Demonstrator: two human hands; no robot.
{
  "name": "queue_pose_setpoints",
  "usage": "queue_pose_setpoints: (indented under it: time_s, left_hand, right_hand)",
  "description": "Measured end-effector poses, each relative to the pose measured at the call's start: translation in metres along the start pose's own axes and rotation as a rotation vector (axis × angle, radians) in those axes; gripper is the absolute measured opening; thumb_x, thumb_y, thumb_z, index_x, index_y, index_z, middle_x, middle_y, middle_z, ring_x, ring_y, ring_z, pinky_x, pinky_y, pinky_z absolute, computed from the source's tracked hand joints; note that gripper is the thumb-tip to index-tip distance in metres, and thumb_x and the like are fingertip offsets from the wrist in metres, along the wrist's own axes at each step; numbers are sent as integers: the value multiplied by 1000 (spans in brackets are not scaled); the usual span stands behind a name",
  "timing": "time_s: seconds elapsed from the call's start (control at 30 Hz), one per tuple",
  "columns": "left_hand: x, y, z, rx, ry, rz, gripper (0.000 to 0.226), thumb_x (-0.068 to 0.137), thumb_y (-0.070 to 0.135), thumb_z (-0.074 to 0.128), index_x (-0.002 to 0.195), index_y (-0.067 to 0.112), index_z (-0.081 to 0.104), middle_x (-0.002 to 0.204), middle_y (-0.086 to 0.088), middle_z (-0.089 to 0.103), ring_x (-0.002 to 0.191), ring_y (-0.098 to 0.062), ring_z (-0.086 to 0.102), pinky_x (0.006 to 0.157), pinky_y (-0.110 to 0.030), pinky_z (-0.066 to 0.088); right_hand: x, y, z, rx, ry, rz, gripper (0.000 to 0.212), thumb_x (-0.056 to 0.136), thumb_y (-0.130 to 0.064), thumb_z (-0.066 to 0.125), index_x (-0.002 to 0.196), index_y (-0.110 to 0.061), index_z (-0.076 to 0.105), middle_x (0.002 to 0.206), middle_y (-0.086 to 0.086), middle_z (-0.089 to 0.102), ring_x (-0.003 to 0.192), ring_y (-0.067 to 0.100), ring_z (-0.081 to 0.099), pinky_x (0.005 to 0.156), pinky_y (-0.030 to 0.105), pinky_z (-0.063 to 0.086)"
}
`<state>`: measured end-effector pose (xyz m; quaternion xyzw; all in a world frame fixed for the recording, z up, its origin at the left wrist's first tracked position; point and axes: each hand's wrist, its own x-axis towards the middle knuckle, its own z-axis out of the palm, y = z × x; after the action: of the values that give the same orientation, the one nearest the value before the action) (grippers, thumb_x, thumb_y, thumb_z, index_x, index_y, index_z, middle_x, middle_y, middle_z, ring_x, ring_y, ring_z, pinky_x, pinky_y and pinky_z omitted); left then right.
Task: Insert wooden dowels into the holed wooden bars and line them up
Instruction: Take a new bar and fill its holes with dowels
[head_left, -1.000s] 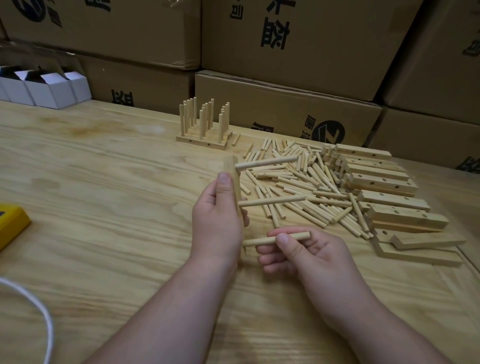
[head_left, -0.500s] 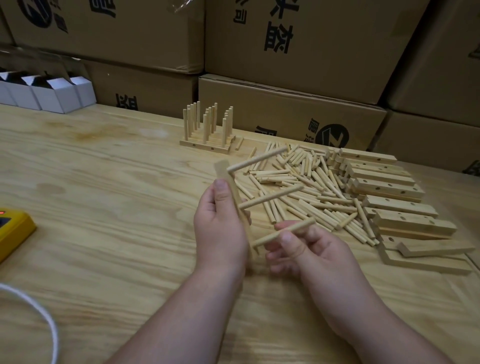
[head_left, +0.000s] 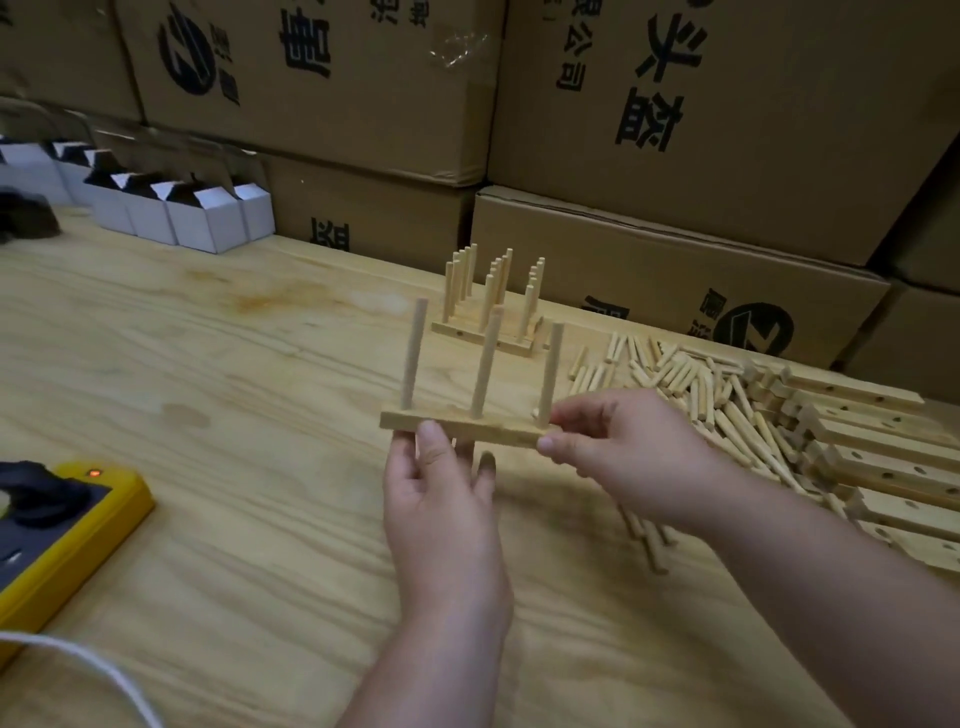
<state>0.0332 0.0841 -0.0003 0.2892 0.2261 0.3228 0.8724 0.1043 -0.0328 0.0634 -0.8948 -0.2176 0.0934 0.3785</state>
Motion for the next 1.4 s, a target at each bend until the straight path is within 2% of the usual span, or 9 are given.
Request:
queue_pose_setpoints:
  time_s: [0.1, 0.33, 0.47, 0.63, 0.8, 1.0, 1.23, 1.33, 1.4]
  left_hand:
    - [-2, -3, 0, -10, 14, -82, 51, 105, 36, 47, 154, 23, 38, 129, 4, 65, 123, -14, 61, 97, -37, 53]
    - [-2, -4, 4, -35, 104, -116, 36, 103, 28, 47, 139, 26, 52, 116, 2, 74, 111, -16, 69, 91, -41, 54]
    - [-3, 1, 11, -46, 155, -159, 24, 104, 23, 45, 123, 29, 59, 110, -2, 75, 104, -19, 70, 82, -42, 54]
    - [-7, 5, 15, -29, 159, -192, 25, 104, 23, 43, 120, 27, 61, 107, -6, 76, 99, -23, 72, 78, -44, 53]
    - [-8, 10, 17, -14, 117, -231, 25, 103, 22, 42, 116, 25, 64, 103, -7, 76, 93, -26, 72, 74, -42, 52]
    - [-7, 5, 14, 59, 95, -184, 30, 101, 11, 44, 88, 8, 70, 69, -4, 69, 55, -16, 59, 45, -25, 42]
    - [-12, -11, 5, 138, -29, -91, 42, 97, 11, 58, 58, 18, 72, 54, -1, 56, 42, -8, 45, 41, -17, 37]
    - [-18, -16, -1, 211, -170, 2, 23, 84, 35, 71, 65, 22, 73, 59, 2, 58, 50, -5, 47, 46, -16, 41]
    - [-25, -18, -4, 302, -301, 40, 32, 73, 52, 64, 73, 21, 73, 64, 4, 58, 55, -5, 47, 50, -17, 41]
  right_hand:
    - [45, 1, 4, -65, 102, -25, 29, 90, -36, 72, 116, -25, 72, 101, -16, 72, 87, -5, 62, 72, 13, 41]
    - [141, 26, 23, -262, 213, 133, 32, 91, -40, 68, 120, -25, 70, 120, 0, 70, 115, 25, 60, 100, 39, 48]
    - [164, 36, 35, -415, 237, 210, 30, 91, -45, 67, 117, -31, 72, 116, -4, 70, 117, 26, 58, 97, 39, 46]
    - [178, 31, 37, -471, 304, 235, 20, 85, -44, 74, 96, -28, 78, 89, -5, 72, 92, 22, 65, 78, 32, 53]
    - [185, 26, 35, -575, 320, 243, 19, 86, -44, 71, 86, -25, 74, 81, -3, 68, 86, 24, 63, 81, 37, 55]
    - [185, 26, 39, -585, 355, 213, 14, 85, -39, 63, 84, -26, 70, 81, -5, 66, 83, 22, 60, 79, 35, 51]
    - [114, 11, 32, -301, 422, 4, 16, 89, -41, 60, 91, -27, 68, 86, -10, 66, 81, 14, 62, 76, 35, 56]
    - [22, 15, 27, -174, 480, -113, 14, 85, -44, 59, 81, -32, 67, 79, -18, 64, 76, 0, 59, 68, 16, 47]
    - [-47, 28, 25, -144, 536, -135, 13, 80, -42, 64, 71, -32, 66, 73, -21, 63, 69, -3, 58, 60, 5, 38]
